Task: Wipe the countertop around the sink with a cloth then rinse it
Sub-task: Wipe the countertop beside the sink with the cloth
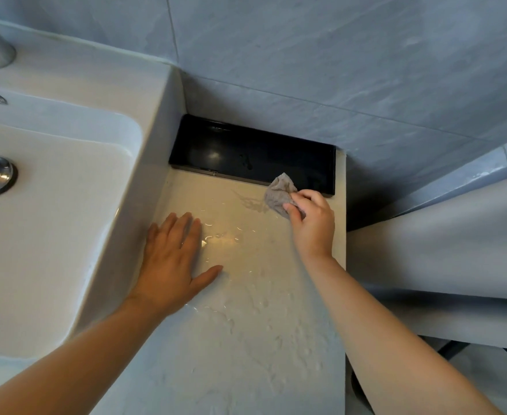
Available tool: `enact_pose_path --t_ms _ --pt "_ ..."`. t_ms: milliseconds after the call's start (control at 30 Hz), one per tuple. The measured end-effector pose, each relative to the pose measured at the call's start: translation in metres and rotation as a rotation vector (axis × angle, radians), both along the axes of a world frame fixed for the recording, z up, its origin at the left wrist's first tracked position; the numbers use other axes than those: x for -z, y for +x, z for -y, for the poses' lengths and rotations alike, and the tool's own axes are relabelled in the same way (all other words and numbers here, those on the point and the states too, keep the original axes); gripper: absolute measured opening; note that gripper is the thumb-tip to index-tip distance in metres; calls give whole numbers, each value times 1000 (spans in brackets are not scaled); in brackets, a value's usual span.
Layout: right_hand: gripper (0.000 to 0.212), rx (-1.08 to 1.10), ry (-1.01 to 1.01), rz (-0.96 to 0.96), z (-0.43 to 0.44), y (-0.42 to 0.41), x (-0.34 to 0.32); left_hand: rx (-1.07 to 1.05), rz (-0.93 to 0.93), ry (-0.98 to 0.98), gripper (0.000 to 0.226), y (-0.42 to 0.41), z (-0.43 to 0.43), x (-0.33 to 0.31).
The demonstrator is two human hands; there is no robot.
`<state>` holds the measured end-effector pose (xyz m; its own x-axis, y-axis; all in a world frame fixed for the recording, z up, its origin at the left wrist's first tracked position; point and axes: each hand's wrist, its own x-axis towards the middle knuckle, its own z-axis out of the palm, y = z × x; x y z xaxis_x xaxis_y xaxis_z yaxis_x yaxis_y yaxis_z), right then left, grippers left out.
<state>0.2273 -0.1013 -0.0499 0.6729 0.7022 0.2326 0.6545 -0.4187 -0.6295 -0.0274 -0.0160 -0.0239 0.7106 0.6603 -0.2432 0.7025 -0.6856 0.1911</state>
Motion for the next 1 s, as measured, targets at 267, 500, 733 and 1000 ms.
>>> enact_pose_path --t_ms 267,500,733,1000 --pt "26 -101 25 -7 14 -44 -4 -106 18 -26 101 -22 11 5" --pt "21 -261 -75 -195 38 -67 -23 -84 40 -56 104 -25 8 7" --pt "23 -32 40 -68 -4 -23 -48 -73 16 -51 107 -26 8 7" --pt "27 -77 14 -1 -33 -38 -5 -76 13 -35 108 -26 8 7"
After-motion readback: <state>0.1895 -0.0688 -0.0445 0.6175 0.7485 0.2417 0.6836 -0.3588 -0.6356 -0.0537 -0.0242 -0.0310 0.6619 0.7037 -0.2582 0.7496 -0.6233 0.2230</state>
